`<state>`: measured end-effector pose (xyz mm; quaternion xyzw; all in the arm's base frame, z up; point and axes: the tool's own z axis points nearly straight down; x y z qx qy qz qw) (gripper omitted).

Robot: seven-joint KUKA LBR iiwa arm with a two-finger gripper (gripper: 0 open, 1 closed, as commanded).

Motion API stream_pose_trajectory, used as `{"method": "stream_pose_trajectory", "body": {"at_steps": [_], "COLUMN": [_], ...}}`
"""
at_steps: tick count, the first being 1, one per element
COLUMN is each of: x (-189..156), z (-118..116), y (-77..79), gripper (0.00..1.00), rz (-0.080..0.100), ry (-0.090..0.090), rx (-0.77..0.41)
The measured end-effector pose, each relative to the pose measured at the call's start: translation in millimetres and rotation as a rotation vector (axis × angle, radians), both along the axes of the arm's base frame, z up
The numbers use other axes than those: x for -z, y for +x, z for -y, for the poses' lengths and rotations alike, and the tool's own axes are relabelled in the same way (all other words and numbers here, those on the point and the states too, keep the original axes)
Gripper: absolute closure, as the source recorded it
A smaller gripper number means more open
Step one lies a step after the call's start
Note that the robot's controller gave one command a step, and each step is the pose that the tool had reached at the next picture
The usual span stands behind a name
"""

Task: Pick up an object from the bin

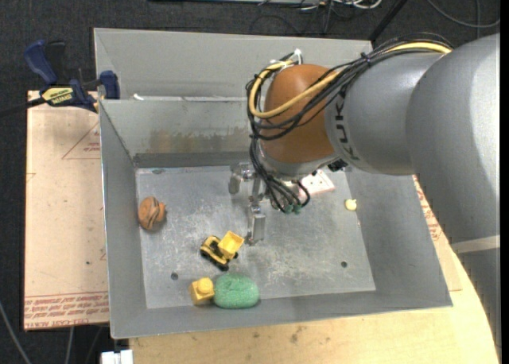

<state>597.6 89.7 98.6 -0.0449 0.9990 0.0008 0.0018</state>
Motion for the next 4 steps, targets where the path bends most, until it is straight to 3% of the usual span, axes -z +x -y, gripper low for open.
{"method": "stream_pose_trajectory", "body": {"at_steps": [1,2,3,4], "x": [7.8,16.7,25.4,29.0], "z": [-35.3,-28.3,-20.2,-67.5], "y": [-9.9,-27.1,-42.9,-67.6], "gripper": [0.0,0.0,0.0,1.0], "rz": [-0.003,-0.002,-0.008,-0.003], "ry": [-0.001,0.0,-0.003,-0.001], "rx": [-0.053,-0.128,-0.28,-0.521]}}
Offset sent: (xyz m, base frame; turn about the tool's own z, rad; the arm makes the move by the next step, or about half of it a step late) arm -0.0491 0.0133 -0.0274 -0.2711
